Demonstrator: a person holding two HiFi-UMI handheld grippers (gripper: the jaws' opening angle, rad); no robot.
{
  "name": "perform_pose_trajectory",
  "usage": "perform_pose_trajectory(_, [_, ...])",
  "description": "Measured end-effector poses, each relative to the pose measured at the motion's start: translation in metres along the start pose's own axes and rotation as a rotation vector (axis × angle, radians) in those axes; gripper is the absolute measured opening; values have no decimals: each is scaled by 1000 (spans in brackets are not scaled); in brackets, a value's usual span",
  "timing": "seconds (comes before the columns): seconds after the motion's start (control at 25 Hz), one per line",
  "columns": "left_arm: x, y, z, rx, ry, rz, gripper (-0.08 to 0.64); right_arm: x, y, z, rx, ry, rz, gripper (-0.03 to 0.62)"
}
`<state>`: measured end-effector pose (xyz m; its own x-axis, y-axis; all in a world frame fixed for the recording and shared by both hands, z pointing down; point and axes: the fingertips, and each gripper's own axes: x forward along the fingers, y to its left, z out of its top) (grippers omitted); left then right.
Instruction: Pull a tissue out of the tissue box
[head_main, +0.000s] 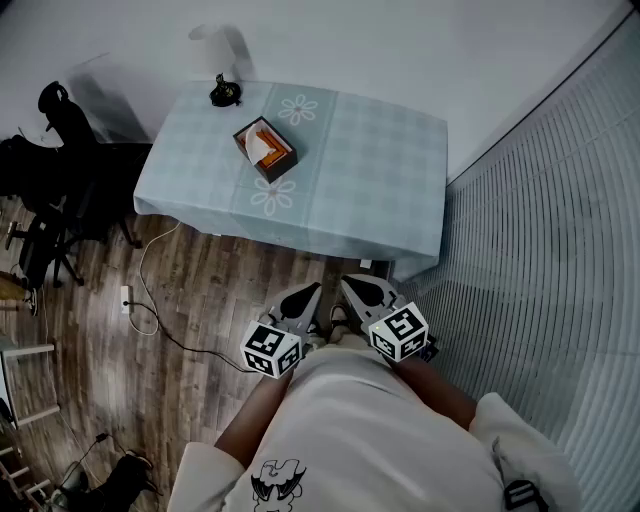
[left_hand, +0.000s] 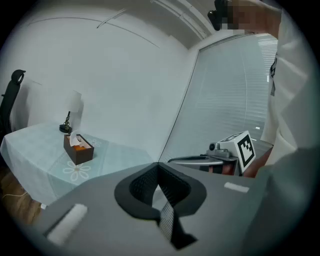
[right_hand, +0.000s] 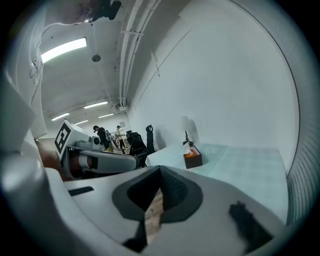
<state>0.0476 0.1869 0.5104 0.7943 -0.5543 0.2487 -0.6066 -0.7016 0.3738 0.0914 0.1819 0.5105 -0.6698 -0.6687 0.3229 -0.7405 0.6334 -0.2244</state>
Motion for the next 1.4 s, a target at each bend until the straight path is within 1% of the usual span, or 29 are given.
perform_pose_trajectory(0.2, [-2,7,-3,15,16,28,6,-1,0,-1,-6,8,-3,11])
perform_pose_trajectory(0.36, [1,19,-9,17,16,44,6,4,-6,-7,-10,21,-7,11])
perform_pose_trajectory(0.48, [3,31,-16,22,31,67,5,11,-7,-8,-12,33,-11,11])
perform_pose_trajectory(0.68, [2,46,-16,17,37,97,6,23,-4,-1,-46,42,6,11])
perform_pose_trajectory(0.76, [1,51,-14,11,30,107,6,27,-6,0,-38,38,15,11])
perform_pose_trajectory(0.88, [-5,59,-11,8,28,121,5,33,-6,-1,0,31,29,11])
perform_pose_trajectory(1.08, [-20,69,-11,11,25,125,5,50,5,-10,33,40,41,12])
perform_pose_trajectory(1.24, [-39,79,-14,-3,16,129,6,62,18,-14,30,53,26,12])
perform_pose_trajectory(1.4, [-49,95,-20,-14,18,132,6,75,21,-13,28,47,5,12])
